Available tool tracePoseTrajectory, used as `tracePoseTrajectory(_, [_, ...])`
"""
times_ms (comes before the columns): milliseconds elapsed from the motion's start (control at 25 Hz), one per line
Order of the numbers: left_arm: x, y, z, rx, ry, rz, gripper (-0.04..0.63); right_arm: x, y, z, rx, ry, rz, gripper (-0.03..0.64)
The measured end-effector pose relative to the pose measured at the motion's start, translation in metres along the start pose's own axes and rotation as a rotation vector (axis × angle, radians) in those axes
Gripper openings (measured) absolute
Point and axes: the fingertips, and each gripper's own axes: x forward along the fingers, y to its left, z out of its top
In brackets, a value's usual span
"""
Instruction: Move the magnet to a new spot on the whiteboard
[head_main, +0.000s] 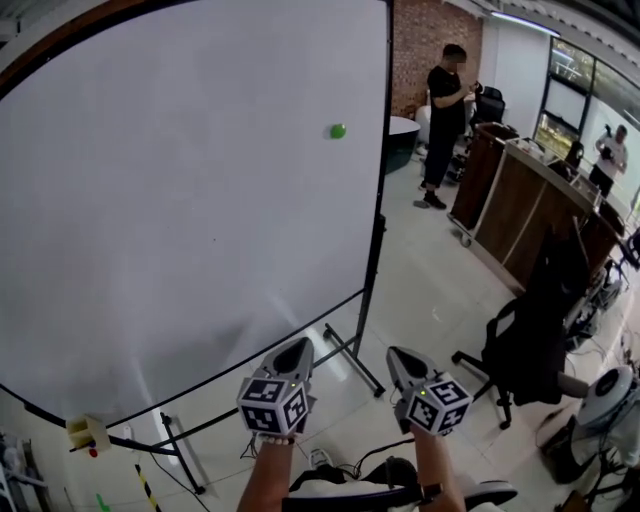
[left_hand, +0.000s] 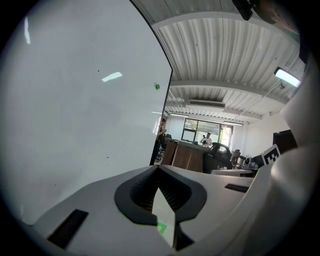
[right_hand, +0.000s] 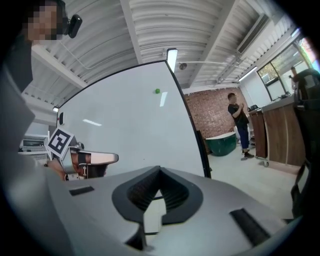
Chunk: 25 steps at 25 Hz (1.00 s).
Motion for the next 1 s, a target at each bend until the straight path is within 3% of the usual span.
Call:
tracePoseTrajectory(280, [0.03, 0.02, 0.034, 0.014, -0.031, 0.003, -0.003, 0.045, -0.017, 0.059, -0.061, -0.082, 0.025, 0.006])
tracePoseTrajectory(480, [0.053, 0.018, 0.056, 0.016, -0.08, 0.031, -0.003, 0.079, -0.028, 0.137, -0.163, -0.19, 0.084, 0.008])
tracePoseTrajectory(760, [0.077, 0.006, 0.078, -0.001, -0.133, 0.072, -0.003, 0.119, -0.036, 0.249, -0.316, -0.332, 0.102, 0.035])
tracePoseTrajectory(920, [0.079, 0.0, 0.081, -0.004, -0.144, 0.079, -0.003, 0.138, -0.028, 0.298, -0.384, -0.367, 0.119, 0.099])
tracePoseTrajectory(1000, [0.08, -0.002, 0.083, 0.002, -0.148, 0.083, -0.003, 0.148, -0.021, 0.318, -0.418, -0.377, 0.123, 0.204])
